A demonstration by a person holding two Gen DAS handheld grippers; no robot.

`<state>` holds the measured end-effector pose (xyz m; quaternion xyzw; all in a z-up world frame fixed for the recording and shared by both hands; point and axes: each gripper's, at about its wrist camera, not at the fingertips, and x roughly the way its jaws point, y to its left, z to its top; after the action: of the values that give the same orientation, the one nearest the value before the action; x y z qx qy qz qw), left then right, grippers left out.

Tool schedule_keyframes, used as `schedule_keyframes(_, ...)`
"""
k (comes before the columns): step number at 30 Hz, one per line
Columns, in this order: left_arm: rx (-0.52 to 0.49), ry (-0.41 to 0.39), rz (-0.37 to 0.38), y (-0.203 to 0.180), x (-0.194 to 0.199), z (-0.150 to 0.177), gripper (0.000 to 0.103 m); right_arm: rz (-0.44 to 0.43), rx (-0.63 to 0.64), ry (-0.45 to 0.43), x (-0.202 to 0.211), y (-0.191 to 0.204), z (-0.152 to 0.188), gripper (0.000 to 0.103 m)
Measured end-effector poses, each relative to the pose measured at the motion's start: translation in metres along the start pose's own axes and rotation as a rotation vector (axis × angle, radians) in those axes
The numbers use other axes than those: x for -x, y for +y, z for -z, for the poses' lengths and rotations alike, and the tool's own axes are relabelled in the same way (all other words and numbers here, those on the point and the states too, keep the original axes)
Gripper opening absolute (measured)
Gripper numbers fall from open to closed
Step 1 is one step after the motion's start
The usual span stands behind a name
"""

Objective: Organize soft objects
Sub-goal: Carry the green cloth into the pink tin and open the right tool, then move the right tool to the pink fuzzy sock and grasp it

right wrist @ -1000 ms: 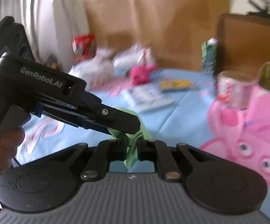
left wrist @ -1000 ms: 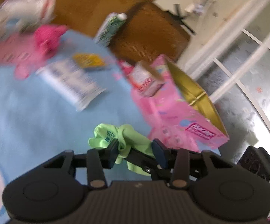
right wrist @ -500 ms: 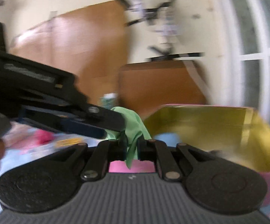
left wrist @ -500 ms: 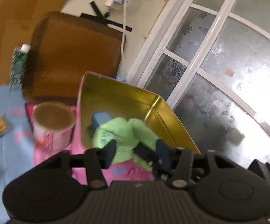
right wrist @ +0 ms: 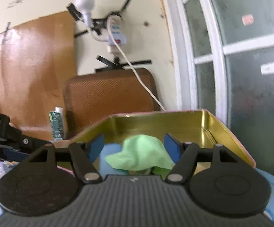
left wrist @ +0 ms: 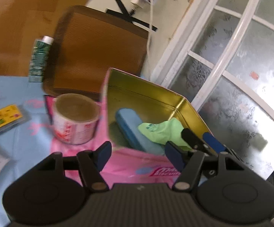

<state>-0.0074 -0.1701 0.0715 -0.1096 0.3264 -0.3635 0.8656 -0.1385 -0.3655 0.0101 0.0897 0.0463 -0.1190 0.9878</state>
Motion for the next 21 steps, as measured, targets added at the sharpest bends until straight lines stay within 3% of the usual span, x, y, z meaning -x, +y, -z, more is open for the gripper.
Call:
schedule_keyframes(5,0.025,-0.051,-0.047,0.039,0.056,0.021,0.064,-0.102,0.023,-0.033,0.012,0.029,-0.007,0.072)
schedule_keyframes(9,0.113,-0.082,-0.147,0.092,0.102,0.036,0.064,-0.267,0.057,0.002,0.019,0.066,-0.005,0.072)
schedule_keyframes(12,0.191,-0.093,-0.273,0.131,0.127,0.045,0.064,-0.429,0.099,0.089,0.012,0.102,0.001,0.075)
schedule_keyframes(16,0.278,-0.12,-0.388,0.172,0.149,0.056,0.064,-0.59,0.181,0.232,-0.011,0.151,0.016,0.081)
schedule_keyframes(19,0.307,-0.127,-0.427,0.191,0.155,0.067,0.062,-0.666,0.232,0.343,-0.035,0.182,0.025,0.085)
schedule_keyframes(21,0.276,-0.154,-0.424,0.191,0.155,0.071,0.062,-0.695,0.252,0.387,-0.048,0.196,0.028,0.087)
